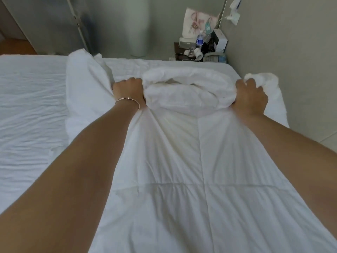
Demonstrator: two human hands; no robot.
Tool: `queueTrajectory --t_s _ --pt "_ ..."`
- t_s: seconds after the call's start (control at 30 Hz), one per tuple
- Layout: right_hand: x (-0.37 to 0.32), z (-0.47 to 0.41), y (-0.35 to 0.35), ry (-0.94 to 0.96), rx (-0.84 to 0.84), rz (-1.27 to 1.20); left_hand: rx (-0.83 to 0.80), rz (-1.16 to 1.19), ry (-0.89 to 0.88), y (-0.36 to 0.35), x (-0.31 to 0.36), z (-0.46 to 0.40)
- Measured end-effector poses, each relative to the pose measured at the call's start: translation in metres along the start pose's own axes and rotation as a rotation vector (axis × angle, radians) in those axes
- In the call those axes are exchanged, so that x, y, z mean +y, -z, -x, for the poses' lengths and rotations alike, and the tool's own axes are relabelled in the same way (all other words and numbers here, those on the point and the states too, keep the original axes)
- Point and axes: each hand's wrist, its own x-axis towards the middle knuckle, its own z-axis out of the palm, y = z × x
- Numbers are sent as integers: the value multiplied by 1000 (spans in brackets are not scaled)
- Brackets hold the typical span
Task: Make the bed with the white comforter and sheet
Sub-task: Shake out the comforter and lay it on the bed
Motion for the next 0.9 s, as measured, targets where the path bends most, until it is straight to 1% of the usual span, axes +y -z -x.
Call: queueTrajectory --t_s 0.03,0.07,0.13,0.17,0.2,0.23,0.3,0.33,0.37,0.4,0.43,0.53,0.67,0.8,0.9 --pt "-11 -11 -2 -54 8 -46 38 -23 65 -3 -1 -14" --pt "-22 -18 -8 -98 -22 -76 57 -81 146 -9 0 -23" --pt "-44 -15 -33 -146 -171 -43 70 -170 289 -34 17 -28" --pt "-53 -6 -52 -159 -254 -38 41 -139 331 -51 30 -24" --pt "-62 9 -73 -167 -342 -67 -21 -80 343 -68 43 -16" --pt "-68 27 -94 -170 -457 -116 -133 -16 327 -87 55 -8" --pt "-70 70 -140 -155 -760 -173 -396 89 237 -132 69 15" --pt "-68 90 -162 -143 -902 -163 -525 129 204 -158 71 28" --pt "-64 106 -182 -125 -991 -142 -636 161 191 -182 69 42" --pt "-60 119 -199 -106 -1018 -121 -699 172 186 -205 67 55" --pt "-59 126 -212 -90 -998 -100 -704 173 186 -226 65 65" --pt "-59 125 -238 -73 -879 -56 -618 148 166 -259 68 64" --pt "-59 123 -255 -43 -847 -61 -596 133 112 -270 72 45" --pt "-54 117 -258 -22 -850 -137 -658 139 3 -270 57 29" --pt "-55 130 -253 59 -757 -68 -630 153 -51 -266 47 45"
